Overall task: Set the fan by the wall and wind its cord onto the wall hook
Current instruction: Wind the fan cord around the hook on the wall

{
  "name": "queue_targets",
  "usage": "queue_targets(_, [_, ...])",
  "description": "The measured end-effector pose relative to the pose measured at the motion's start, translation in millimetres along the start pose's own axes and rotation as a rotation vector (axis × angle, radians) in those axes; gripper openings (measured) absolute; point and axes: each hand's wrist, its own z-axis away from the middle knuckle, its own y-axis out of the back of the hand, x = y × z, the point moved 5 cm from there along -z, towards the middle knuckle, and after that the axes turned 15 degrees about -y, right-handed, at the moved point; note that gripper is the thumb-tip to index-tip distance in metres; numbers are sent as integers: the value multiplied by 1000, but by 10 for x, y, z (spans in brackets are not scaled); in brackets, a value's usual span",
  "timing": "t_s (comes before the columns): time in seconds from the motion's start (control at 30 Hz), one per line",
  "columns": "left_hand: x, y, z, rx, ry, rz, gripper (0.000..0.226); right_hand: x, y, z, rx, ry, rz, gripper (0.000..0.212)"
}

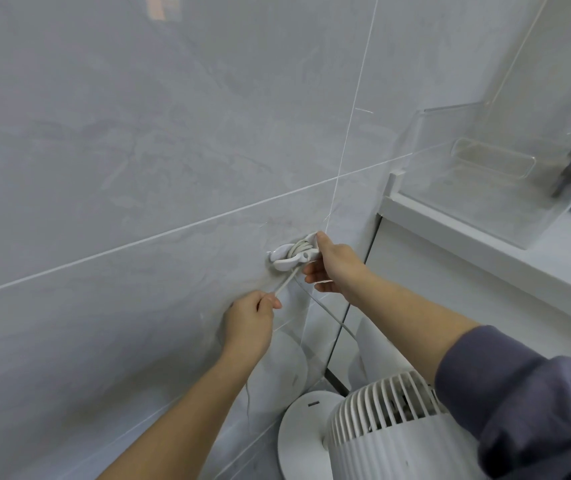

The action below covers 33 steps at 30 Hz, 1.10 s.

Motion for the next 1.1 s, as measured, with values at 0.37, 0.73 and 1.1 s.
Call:
queue_targets(0.37, [258,123,87,30,193,349,25,33,-155,299,-179,-84,-174,18])
queue_targets(0.73, [373,168,88,110,113,375,27,-155,-104,297,-191,-7,-33,15])
queue_targets(1.1, [566,162,82,223,-43,391,32,-213,-75,325,-276,-72,6,12])
